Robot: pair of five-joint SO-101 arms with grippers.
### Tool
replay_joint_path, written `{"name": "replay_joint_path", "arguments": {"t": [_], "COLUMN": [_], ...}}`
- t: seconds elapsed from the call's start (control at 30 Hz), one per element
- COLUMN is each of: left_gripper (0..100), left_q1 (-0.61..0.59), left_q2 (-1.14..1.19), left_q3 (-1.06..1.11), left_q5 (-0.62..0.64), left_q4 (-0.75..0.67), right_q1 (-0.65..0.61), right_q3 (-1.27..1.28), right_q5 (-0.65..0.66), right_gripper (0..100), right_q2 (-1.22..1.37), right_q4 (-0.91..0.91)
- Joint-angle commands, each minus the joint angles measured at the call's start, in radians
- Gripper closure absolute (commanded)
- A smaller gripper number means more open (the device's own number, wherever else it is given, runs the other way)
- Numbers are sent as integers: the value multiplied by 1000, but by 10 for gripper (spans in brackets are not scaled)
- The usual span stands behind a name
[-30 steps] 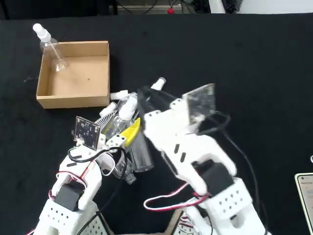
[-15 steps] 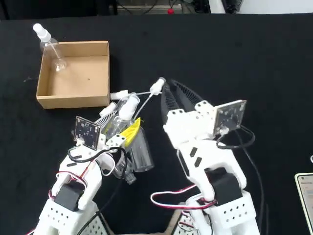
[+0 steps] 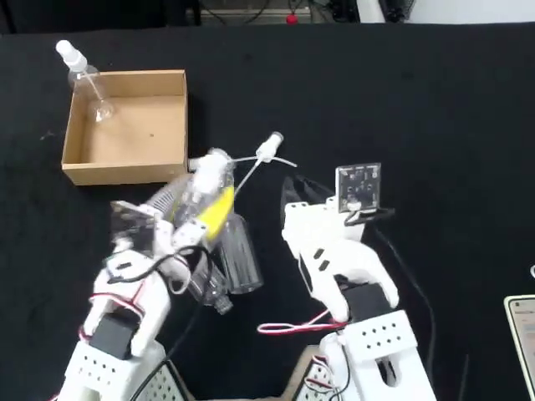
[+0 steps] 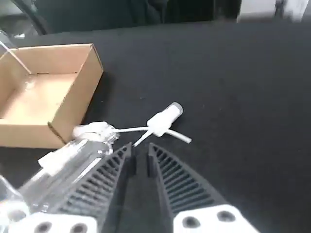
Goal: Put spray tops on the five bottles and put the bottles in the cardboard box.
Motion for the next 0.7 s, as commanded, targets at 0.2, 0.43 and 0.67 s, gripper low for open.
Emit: {"name": "replay_joint_path", "arguments": {"t": [0.2,0.43,0.67], "left_gripper": [916,916,916], "left_q1": [-329,-338,-338], "left_q2": [-2,91,483], "left_q3": [-70,-113,-286], "left_q5": [8,8,8], "left_q4": [-473,-517,-726], "right_q1": [20,20,20], "right_q3": [114,120,122], "right_q5": [8,8,8], "right_gripper": [956,956,956], "right_q2": [10,10,16], "right_q4": [-212,-209,-207]}}
